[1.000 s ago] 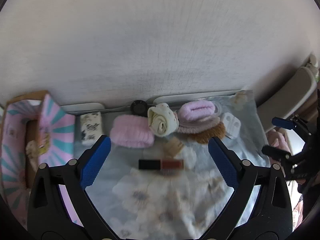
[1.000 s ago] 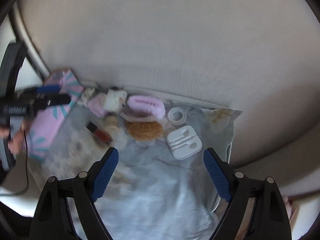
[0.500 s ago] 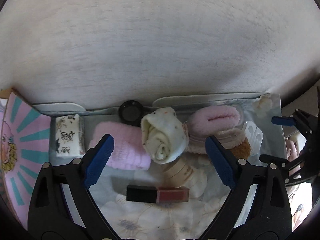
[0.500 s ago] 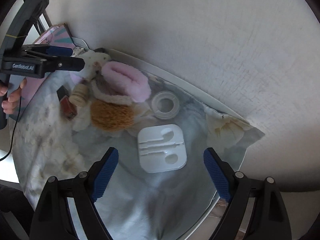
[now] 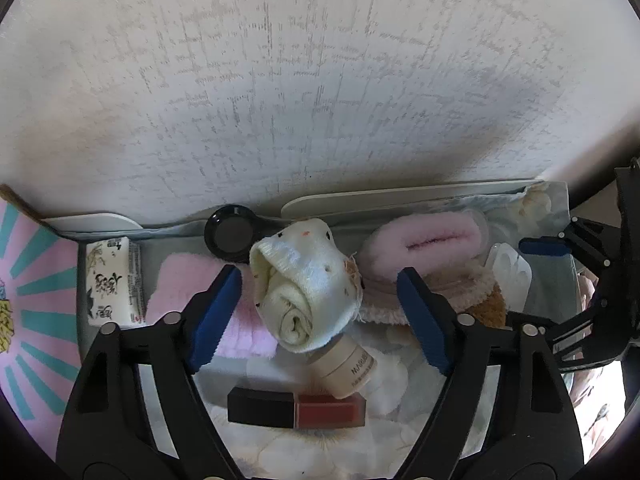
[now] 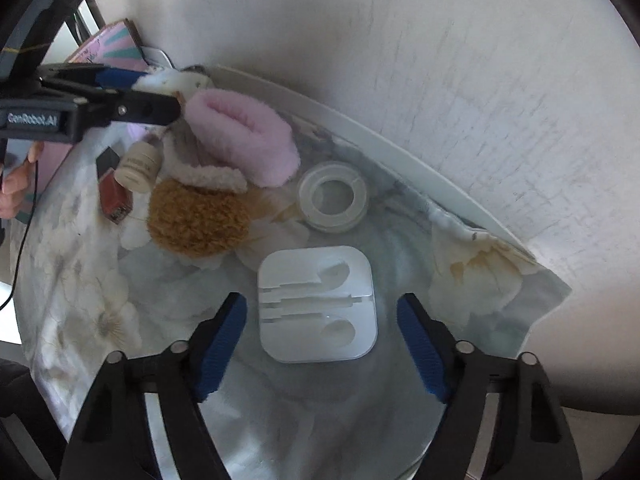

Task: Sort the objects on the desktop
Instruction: 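Grasp the white rolled sock with the left gripper while the right grasps the earphone case, then carry the rolled sock and white earphone case into the cardboard box and release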

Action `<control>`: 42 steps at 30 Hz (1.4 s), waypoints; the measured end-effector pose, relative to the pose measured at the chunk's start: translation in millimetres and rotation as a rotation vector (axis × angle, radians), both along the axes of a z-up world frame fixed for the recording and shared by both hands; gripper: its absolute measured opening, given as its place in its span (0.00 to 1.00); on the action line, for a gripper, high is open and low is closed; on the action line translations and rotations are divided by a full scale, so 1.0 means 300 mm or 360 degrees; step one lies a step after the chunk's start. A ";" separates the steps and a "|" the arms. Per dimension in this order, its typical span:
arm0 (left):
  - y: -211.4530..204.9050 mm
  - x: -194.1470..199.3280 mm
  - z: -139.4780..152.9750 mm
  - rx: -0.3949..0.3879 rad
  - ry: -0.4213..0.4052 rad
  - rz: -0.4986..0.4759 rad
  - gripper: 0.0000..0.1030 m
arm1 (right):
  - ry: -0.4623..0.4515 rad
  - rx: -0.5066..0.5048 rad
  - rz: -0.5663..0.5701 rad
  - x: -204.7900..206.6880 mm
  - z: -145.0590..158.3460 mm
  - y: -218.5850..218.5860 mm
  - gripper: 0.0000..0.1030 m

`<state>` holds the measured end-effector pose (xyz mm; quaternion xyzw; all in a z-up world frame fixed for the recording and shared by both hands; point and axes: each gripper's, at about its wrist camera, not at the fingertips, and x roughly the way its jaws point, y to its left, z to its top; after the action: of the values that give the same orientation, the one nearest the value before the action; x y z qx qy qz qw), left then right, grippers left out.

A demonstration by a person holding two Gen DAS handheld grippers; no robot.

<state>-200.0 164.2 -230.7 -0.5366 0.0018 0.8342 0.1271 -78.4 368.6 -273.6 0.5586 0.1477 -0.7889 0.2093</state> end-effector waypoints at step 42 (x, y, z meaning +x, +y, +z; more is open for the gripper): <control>-0.115 0.043 0.243 0.0028 0.0064 -0.0023 0.35 | 0.0180 -0.0175 0.0028 0.121 0.307 0.049 0.56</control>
<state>-187.1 129.6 -157.9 -0.5185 0.0010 0.8439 0.1377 -42.1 383.3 -181.6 0.4997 0.1206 -0.8242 0.2378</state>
